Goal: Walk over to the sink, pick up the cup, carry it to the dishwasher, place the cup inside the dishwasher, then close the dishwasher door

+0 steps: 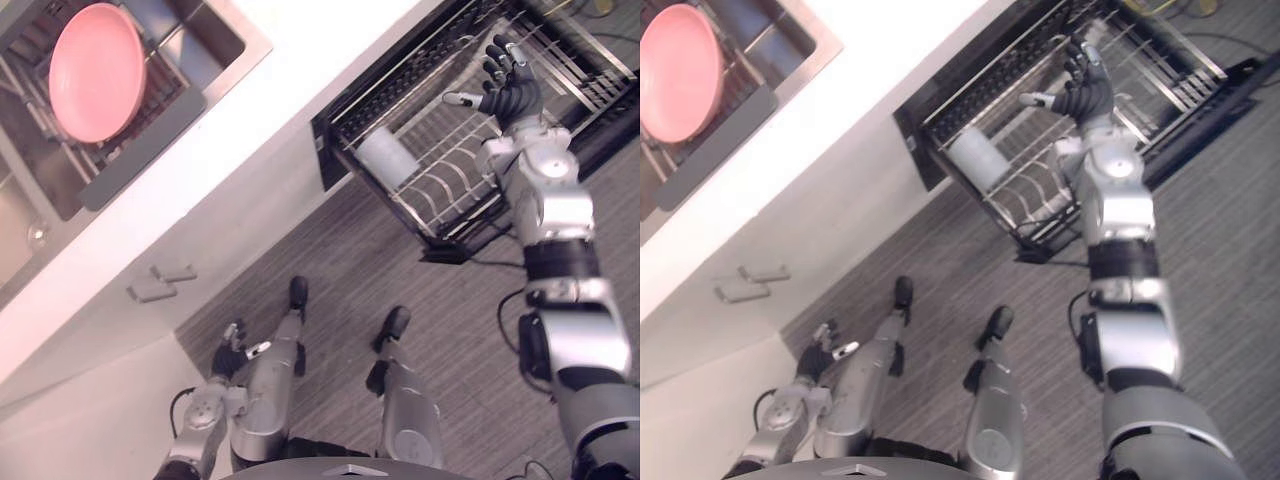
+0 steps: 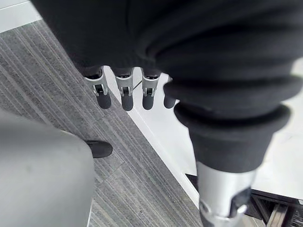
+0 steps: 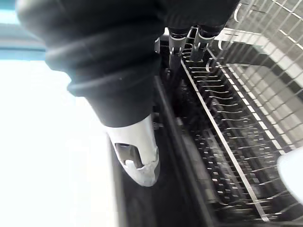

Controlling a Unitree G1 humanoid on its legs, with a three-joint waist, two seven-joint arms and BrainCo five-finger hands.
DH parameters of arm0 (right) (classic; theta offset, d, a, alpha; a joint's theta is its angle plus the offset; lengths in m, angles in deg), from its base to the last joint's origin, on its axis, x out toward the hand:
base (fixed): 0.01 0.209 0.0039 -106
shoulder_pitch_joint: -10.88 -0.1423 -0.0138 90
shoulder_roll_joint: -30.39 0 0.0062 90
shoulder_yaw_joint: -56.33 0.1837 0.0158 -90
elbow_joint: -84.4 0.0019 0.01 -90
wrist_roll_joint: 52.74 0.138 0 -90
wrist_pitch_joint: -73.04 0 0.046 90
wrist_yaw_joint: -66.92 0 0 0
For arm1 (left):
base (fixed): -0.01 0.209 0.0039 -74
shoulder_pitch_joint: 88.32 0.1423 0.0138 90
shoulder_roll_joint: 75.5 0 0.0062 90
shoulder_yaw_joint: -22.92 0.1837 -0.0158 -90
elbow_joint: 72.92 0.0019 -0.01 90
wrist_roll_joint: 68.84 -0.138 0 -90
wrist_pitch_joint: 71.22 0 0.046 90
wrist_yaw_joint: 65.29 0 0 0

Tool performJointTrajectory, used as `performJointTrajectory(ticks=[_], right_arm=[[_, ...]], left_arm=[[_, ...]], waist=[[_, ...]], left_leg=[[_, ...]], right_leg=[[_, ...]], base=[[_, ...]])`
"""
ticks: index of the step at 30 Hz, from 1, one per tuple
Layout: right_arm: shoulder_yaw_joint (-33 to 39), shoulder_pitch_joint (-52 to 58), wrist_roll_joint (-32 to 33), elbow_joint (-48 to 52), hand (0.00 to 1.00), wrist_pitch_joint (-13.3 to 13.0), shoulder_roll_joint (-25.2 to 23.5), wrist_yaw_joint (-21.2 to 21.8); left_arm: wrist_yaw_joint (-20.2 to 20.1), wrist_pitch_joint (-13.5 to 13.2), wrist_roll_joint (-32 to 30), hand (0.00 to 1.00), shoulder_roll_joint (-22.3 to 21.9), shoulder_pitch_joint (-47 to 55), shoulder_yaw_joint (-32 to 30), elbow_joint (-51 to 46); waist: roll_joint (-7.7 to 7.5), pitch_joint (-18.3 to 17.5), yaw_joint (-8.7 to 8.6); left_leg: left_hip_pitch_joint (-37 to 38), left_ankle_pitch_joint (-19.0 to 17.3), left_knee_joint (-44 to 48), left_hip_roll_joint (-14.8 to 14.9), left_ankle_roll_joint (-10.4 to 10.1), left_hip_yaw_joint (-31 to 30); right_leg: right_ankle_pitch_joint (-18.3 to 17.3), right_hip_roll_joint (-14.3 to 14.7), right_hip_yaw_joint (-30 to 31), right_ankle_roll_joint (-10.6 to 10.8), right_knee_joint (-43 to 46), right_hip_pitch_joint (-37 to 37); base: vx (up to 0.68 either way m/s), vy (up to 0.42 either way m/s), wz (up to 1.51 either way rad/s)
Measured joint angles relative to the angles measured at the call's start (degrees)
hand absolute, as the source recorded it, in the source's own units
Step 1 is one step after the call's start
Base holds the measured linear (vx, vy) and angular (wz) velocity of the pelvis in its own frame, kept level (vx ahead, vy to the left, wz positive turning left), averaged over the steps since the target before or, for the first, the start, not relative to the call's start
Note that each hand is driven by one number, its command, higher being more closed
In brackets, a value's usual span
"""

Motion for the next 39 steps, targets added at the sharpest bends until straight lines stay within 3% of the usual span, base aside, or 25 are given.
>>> performJointTrajectory(ticks=[3, 8, 14, 17, 19, 21, 23, 24, 26, 28, 29, 30, 31, 32, 33, 34, 36, 39], right_arm=[[1.0, 12.2, 0.0, 9.5, 0.00, -4.8, -8.8, 1.5], [0.5, 23.6, -0.1, 17.1, 0.00, -9.3, -16.5, 6.3], [-1.3, 25.8, 1.4, 19.3, 0.00, -13.6, -17.5, 11.3], [-0.5, 26.1, 2.1, 19.3, 0.00, -13.6, -17.6, 12.5], [1.3, 27.8, 2.5, 19.3, 0.00, -13.7, -17.7, 12.4], [3.4, 29.6, 3.3, 19.3, 0.00, -14.2, -15.8, 11.4], [4.9, 29.4, 3.3, 19.3, 0.00, -15.2, -14.5, 10.0], [5.4, 28.9, 3.3, 19.3, 0.00, -15.4, -14.4, 9.6], [5.4, 28.5, 3.4, 19.4, 0.00, -15.4, -14.6, 9.7], [5.7, 28.7, 4.5, 19.8, 0.00, -15.4, -14.6, 10.1], [6.4, 30.2, 5.5, 21.9, 0.00, -15.4, -14.6, 10.1], [7.5, 31.9, 6.5, 24.7, 0.00, -16.2, -14.6, 9.9], [8.0, 32.5, 6.7, 25.7, 0.00, -16.8, -14.7, 9.7], [8.9, 34.4, 6.7, 27.8, 0.00, -17.7, -14.9, 8.9], [9.4, 35.6, 6.7, 29.1, 0.00, -17.8, -15.1, 8.5], [10.8, 37.7, 6.7, 31.7, 0.00, -17.9, -15.8, 7.9], [12.4, 40.4, 6.7, 36.3, 0.00, -18.8, -16.0, 6.3], [12.5, 41.3, 7.9, 38.7, 0.00, -19.1, -15.9, 5.7]], left_arm=[[-1.1, -0.2, 2.1, 0.00, -0.3, 2.2, -3.7, 2.0], [-4.4, 0.2, 7.9, 0.00, -3.2, 5.7, -11.3, 5.5], [-6.4, 1.4, 12.7, 0.00, -4.8, 13.3, -19.3, 12.3], [-7.2, 2.1, 14.6, 0.00, -6.0, 15.6, -23.4, 13.7], [-8.6, 2.5, 15.6, 0.00, -6.8, 16.0, -26.7, 14.4], [-9.8, 2.9, 15.4, 0.00, -7.6, 16.3, -28.3, 15.3], [-10.1, 3.0, 14.6, 0.00, -8.6, 16.7, -28.4, 15.4], [-10.1, 3.1, 13.0, 0.00, -9.0, 16.8, -28.5, 15.4], [-10.0, 3.2, 11.1, 0.00, -9.2, 16.7, -28.5, 15.4], [-9.5, 3.5, 9.8, 0.00, -9.7, 16.0, -28.4, 15.6], [-8.9, 3.8, 8.5, 0.00, -9.3, 16.0, -27.9, 15.6], [-8.2, 4.0, 7.2, 0.00, -9.1, 15.5, -26.6, 15.4], [-7.7, 4.1, 6.4, 0.00, -8.7, 15.4, -25.4, 15.0], [-7.1, 4.4, 5.3, 0.00, -6.8, 13.8, -23.1, 14.4], [-6.9, 4.5, 5.3, 0.00, -5.6, 12.8, -22.2, 14.2], [-6.7, 4.8, 4.9, 0.00, -3.8, 11.2, -20.8, 14.1], [-6.7, 5.7, 4.1, 0.00, -1.8, 9.0, -19.8, 13.7], [-6.8, 5.7, 1.9, 0.00, -1.3, 8.4, -18.5, 13.8]], waist=[[-2.58, -2.8, -1.99], [-3.82, -8.2, -2.26], [-4.99, -13.0, -1.58], [-5.60, -14.1, -0.45], [-5.96, -14.5, -1.20], [-5.89, -16.2, -2.11], [-4.83, -17.2, -2.02], [-4.42, -17.5, -1.58], [-5.46, -17.6, -1.37], [-5.95, -17.7, -1.85], [-5.95, -17.7, -2.71], [-5.13, -18.3, -3.78], [-4.82, -18.4, -4.42], [-5.25, -18.5, -6.07], [-6.12, -18.4, -6.74], [-7.17, -18.3, -7.66], [-9.89, -19.7, -8.20], [-9.54, -20.2, -8.49]], left_leg=[[2.1, -1.3, 0.0, 0.4, -0.4, 0.5], [5.6, -3.3, 0.0, 0.6, -0.8, 0.3], [11.0, -4.3, 0.1, 0.3, -1.1, -3.8], [10.8, -4.9, 1.8, -0.5, -0.9, -6.3], [9.7, -8.5, 4.9, 0.6, 3.8, 3.9], [7.9, -9.2, 9.8, 3.3, 4.3, 16.8], [7.0, -9.3, 12.9, 4.4, 4.2, 24.4], [6.4, -9.9, 14.1, 3.1, 4.8, 24.3], [5.8, -11.7, 15.5, 1.1, 5.8, 23.6], [5.9, -14.8, 16.4, 0.1, 5.9, 23.4], [6.6, -15.5, 15.7, -0.7, 5.9, 22.5], [7.7, -15.6, 13.9, -1.5, 6.1, 21.2], [8.3, -15.3, 13.1, -1.9, 6.3, 20.0], [9.2, -14.5, 11.4, -2.8, 6.8, 15.7], [10.2, -14.1, 10.1, -3.5, 6.9, 13.7], [12.1, -12.9, 7.6, -4.7, 7.1, 10.5], [15.0, -11.6, 4.6, -7.3, 6.6, 5.7], [16.5, -11.7, 3.2, -7.5, 6.8, 2.4]], right_leg=[[0.0, 0.6, 0.3, 0.1, -1.6, 2.5], [-0.8, 1.2, -0.6, 0.3, -3.6, 7.2], [-2.9, 1.5, -5.5, 0.9, -4.8, 16.0], [-4.1, 1.4, -10.1, 1.2, -4.7, 19.1], [-5.2, 0.0, -17.5, 2.2, -4.8, 23.4], [-5.9, -1.5, -25.3, 4.2, -4.2, 26.2], [-6.6, -3.4, -29.3, 6.0, -2.4, 27.7], [-6.3, -4.6, -30.9, 6.9, -2.1, 28.5], [-5.6, -6.5, -32.0, 7.9, -2.1, 29.2], [-5.4, -9.1, -31.6, 7.9, 1.8, 29.1], [-5.6, -12.1, -29.9, 6.4, 9.0, 27.4], [-5.4, -16.0, -24.3, -0.6, 21.0, 22.8], [-5.1, -17.0, -19.1, -4.5, 27.1, 19.6], [-9.5, -14.7, -8.8, -3.2, 36.0, 14.7], [-12.3, -12.3, -4.9, -1.9, 38.0, 13.2], [-16.7, -8.2, 0.0, -0.1, 37.3, 12.1], [-21.9, -4.1, 1.3, -0.5, 30.5, 11.6], [-21.3, -2.2, 2.4, -1.3, 22.6, 9.4]], base=[[0.09, -0.070, -0.14], [0.09, -0.043, 0.03], [0.09, -0.032, 0.35], [0.04, -0.030, 0.81], [-0.02, 0.063, 1.59], [0.05, 0.123, 1.86], [0.10, 0.219, 1.39], [0.09, 0.197, 0.96], [0.06, 0.175, 0.38], [0.05, 0.188, 0.14], [0.09, 0.255, 0.30], [0.10, 0.278, 0.39], [0.11, 0.271, 0.78], [0.09, 0.168, 0.91], [0.15, 0.143, 1.38], [0.13, 0.048, 1.33], [0.18, -0.018, 1.39], [0.18, -0.044, 0.92]])
